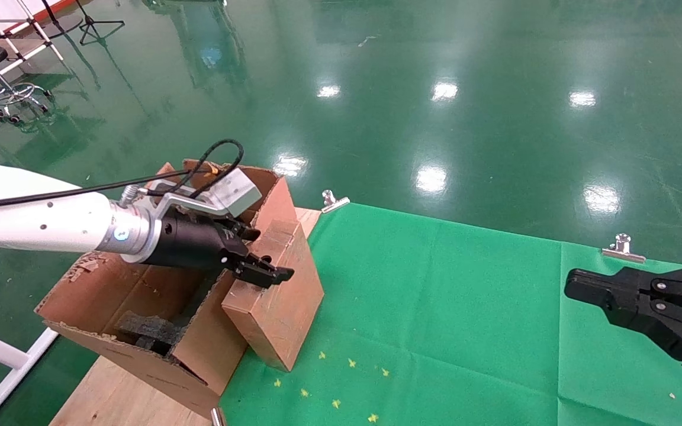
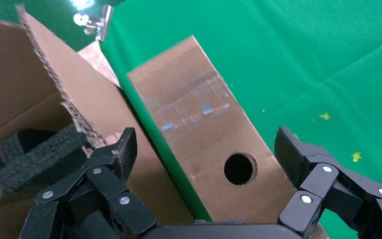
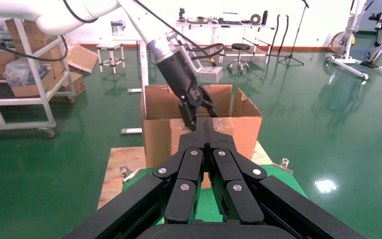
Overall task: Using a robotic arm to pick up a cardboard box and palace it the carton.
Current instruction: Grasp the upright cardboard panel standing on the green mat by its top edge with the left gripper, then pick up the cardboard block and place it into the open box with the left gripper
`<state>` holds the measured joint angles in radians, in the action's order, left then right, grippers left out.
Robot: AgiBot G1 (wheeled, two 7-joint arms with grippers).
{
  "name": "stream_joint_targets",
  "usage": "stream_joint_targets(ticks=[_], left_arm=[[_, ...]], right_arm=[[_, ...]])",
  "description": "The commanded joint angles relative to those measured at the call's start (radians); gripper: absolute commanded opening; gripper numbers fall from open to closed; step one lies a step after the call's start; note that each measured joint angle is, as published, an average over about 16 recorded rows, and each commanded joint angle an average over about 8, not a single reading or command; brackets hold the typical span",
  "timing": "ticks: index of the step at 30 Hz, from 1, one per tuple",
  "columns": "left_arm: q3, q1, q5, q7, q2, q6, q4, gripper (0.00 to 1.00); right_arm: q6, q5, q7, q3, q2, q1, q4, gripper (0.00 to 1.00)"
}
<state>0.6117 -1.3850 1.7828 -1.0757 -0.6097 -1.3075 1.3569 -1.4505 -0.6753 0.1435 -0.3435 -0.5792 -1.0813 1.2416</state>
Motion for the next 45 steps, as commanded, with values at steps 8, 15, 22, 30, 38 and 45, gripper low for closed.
stream_joint_targets(ticks=[8,15,22,30,38,45], left_arm=[[-0.001,0.000,0.004,0.003,0.001,0.006,0.000,0.00],[-0.001,0.000,0.001,0.001,0.001,0.003,0.000,0.00],[-0.001,0.000,-0.001,0.000,0.001,0.001,-0.001,0.00],[-0.002,-0.008,-0.006,0.015,-0.004,-0.002,-0.012,0.00],[-0.034,-0.050,-0.090,0.135,0.012,-0.027,-0.037,0.00],[-0.124,-0.138,-0.243,0.265,0.068,-0.064,-0.122,0.00]], right_arm=[[0.000,0.000,0.000,0.000,0.000,0.000,0.000,1.00],[0.000,0.000,0.000,0.000,0.000,0.000,0.000,1.00],[0.000,0.000,0.000,0.000,0.000,0.000,0.000,1.00],[0.000,0.000,0.000,0.000,0.000,0.000,0.000,1.00],[0.000,0.000,0.000,0.000,0.000,0.000,0.000,1.00],[0.000,0.000,0.000,0.000,0.000,0.000,0.000,1.00]])
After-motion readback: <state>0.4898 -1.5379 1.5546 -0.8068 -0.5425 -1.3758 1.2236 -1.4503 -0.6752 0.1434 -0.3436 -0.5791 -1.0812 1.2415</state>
